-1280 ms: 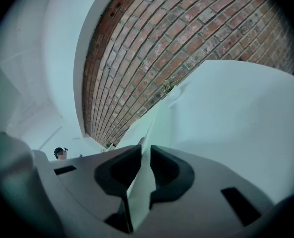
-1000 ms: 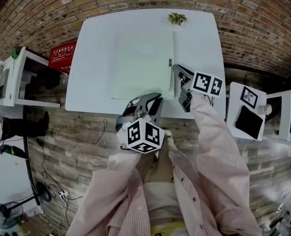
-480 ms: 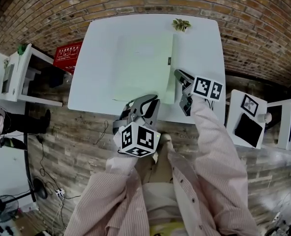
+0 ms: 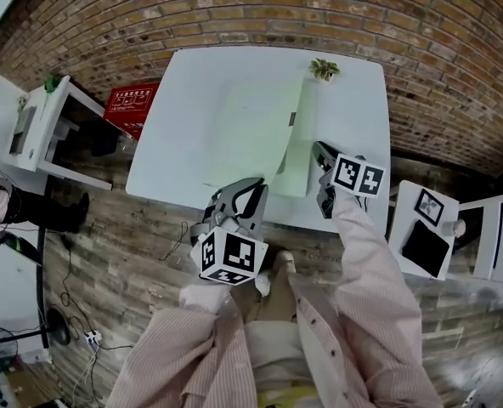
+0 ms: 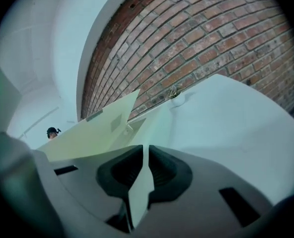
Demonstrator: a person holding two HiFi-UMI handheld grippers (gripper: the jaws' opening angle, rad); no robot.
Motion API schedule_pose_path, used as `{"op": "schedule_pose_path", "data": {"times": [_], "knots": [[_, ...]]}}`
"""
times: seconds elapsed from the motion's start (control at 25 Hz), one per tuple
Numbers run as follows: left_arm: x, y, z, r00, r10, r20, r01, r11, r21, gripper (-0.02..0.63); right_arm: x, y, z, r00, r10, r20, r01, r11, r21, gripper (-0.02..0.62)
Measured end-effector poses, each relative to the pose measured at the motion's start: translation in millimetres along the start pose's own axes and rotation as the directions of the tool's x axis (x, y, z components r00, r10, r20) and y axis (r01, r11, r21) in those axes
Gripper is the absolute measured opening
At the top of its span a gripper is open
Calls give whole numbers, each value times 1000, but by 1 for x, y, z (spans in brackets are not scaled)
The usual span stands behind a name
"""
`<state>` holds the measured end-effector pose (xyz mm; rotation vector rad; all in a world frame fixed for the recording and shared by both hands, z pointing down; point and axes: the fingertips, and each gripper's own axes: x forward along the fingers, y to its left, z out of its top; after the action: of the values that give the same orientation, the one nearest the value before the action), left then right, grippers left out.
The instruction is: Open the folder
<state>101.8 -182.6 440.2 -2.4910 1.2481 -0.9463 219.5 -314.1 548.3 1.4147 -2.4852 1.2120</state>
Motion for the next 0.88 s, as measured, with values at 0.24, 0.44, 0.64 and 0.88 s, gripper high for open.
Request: {"op": "schedule_pose_path", "data": {"times": [0.24,0.44,0.64,0.88], "knots": [[-19,25,-3,996,76,43,-73,995,-62,0,-9,25,13,1000,-3,30,7,989,-147,5],[-37,50,-7,988,135,77,-126,985,-119,-3,-12,58,11,998,36,47,-24,973,-231,5],[-56,77,-16,976,194,102,-172,966,-192,-5,-3,82,6,998,60,33,-50,967,-250,4],[-76,104,-34,967,229,109,-201,954,-221,-5,14,118,7,995,80,52,-63,960,-272,5]]}}
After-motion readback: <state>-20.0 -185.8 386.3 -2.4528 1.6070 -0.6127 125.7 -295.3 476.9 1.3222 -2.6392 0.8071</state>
